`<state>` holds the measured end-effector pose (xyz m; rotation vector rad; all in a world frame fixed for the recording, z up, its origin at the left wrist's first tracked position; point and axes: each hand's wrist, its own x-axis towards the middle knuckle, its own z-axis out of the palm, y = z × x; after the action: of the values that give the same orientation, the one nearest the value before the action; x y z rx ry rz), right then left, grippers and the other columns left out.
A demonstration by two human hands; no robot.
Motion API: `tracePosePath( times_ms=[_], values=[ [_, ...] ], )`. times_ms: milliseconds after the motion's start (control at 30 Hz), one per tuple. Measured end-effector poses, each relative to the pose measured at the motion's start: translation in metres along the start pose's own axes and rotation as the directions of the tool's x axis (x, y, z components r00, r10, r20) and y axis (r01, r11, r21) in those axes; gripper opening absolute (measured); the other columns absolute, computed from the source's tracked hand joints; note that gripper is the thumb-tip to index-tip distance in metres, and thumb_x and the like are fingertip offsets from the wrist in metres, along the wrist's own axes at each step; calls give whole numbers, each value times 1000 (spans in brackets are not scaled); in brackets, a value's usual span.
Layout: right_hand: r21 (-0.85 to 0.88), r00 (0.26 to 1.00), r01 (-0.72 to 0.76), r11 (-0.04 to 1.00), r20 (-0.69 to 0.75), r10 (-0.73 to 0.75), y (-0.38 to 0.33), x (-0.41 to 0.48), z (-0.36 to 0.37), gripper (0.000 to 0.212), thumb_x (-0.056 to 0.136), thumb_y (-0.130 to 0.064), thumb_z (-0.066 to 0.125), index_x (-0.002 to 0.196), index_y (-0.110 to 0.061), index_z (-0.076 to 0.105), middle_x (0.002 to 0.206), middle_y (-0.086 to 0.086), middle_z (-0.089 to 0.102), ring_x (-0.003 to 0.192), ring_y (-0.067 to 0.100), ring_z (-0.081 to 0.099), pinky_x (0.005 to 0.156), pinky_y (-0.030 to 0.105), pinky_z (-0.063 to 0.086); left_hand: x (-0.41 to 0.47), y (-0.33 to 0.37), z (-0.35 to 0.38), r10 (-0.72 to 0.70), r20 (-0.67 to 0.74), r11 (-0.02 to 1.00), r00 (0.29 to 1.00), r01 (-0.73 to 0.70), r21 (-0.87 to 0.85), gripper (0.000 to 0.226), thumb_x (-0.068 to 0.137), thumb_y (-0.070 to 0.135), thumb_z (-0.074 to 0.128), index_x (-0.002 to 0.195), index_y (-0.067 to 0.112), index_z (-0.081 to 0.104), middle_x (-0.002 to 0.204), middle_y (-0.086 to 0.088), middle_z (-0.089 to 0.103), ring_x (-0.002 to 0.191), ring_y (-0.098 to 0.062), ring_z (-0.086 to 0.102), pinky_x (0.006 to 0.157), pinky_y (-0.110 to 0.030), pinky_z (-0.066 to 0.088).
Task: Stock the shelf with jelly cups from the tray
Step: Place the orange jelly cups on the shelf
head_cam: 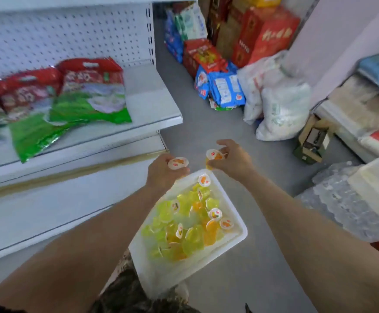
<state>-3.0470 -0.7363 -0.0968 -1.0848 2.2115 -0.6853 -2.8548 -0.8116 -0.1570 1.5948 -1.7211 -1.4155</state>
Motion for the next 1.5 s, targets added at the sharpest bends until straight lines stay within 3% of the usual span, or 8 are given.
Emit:
tracePosePath(
  times_ms=[67,333,467,600,967,1067,1367,1500],
  values=[
    [8,995,101,995,-24,-101,-39,1,-22,71,70,-32,84,133,-27,52,107,-5,59,101,16,60,87,29,47,-1,36,-32,67,-40,998,997,-66,23,58,61,35,92,108,17,62,104,-3,69,98,-22,65,87,-38,53],
    [92,857,515,852,-87,-508,-195,-17,-75,74,67,-27,88,132,-27,52,102,-7,67,79,-3,58,64,7,43,-34,160,-182,286,-177,954,942,-263,145,36,70,32,84,97,19,64,97,1,68,92,-18,64,71,-28,48],
    [158,780,626,764,-92,-619,-263,-35,-81,72,66,-30,88,129,-30,54,99,-8,67,85,6,64,80,22,52,-49,189,-256,311,-210,943,927,-273,189,53,66,31,85,111,18,59,108,1,64,94,-16,63,76,-26,50],
    [146,707,706,693,-95,-701,-324,-44,-75,71,66,-39,87,128,-36,53,103,-9,65,89,10,61,74,20,49,-56,203,-322,339,-224,929,914,-287,234,62,65,34,87,119,21,58,114,0,60,103,-19,60,88,-32,50],
    [130,626,774,620,-1,-780,-475,-42,0,68,69,-35,87,128,-34,54,101,-10,64,92,11,59,87,30,51,-47,214,-489,335,-205,842,920,-195,503,59,67,43,87,113,14,61,110,3,60,104,-17,56,92,-32,48],
    [135,607,783,607,50,-793,-514,-38,34,69,70,-35,86,130,-35,52,104,-10,63,92,6,57,80,21,47,-32,207,-540,274,-192,804,942,-115,584,57,70,42,85,113,15,61,109,4,58,103,-17,53,79,-27,43],
    [108,603,771,627,193,-774,-613,-12,145,75,71,-29,86,135,-30,48,109,-4,61,85,4,57,67,12,40,24,184,-664,208,-216,502,954,85,861,69,70,52,81,126,17,60,124,0,62,109,-22,58,93,-31,48],
    [109,639,734,670,220,-737,-649,6,183,71,72,-31,84,132,-30,47,111,-6,59,87,3,57,66,7,39,52,177,-695,198,-226,464,954,112,879,71,74,53,77,133,19,55,130,-3,58,116,-24,56,95,-31,49]
  ],
)
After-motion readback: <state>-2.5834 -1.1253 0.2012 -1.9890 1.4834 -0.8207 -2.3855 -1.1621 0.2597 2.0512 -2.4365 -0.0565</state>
